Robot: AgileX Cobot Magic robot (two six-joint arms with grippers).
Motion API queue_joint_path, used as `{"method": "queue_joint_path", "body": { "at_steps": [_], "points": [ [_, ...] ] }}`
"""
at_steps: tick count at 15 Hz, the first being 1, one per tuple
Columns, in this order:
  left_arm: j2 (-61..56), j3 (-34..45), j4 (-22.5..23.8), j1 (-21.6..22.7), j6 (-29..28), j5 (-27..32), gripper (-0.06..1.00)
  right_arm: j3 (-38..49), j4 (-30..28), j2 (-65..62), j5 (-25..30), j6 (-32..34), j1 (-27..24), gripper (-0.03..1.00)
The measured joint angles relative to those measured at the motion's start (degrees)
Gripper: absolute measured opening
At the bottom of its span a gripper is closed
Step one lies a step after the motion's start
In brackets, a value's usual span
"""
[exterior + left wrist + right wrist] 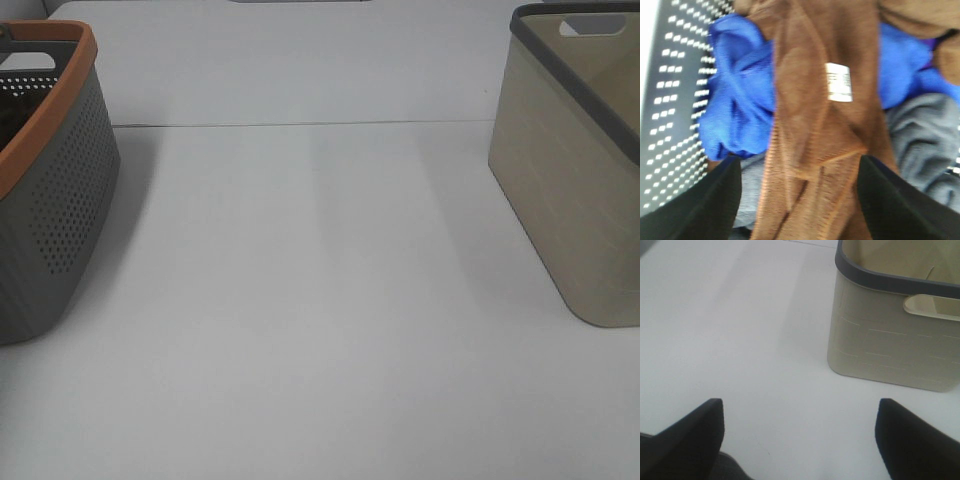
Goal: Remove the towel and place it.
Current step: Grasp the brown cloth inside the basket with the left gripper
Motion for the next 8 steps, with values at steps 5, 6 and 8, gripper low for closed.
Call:
{"method": "queue_joint_path", "body": {
  "at_steps": [5, 6, 8],
  "points": [
    [3.2, 0.0, -1.1, 0.0, -0.2, -1.9, 0.63, 0.0, 0.1, 0.0, 0.0, 0.0, 0.0, 0.79],
    [3.7, 0.0, -1.1, 0.0, -0.2, -2.8, 0.63, 0.0, 0.1, 0.0, 0.0, 0.0, 0.0, 0.79],
    [4.5, 0.0, -1.1, 0.0, -0.2, -3.2, 0.63, 0.0, 0.1, 0.0, 0.0, 0.0, 0.0, 0.79]
  ]
}}
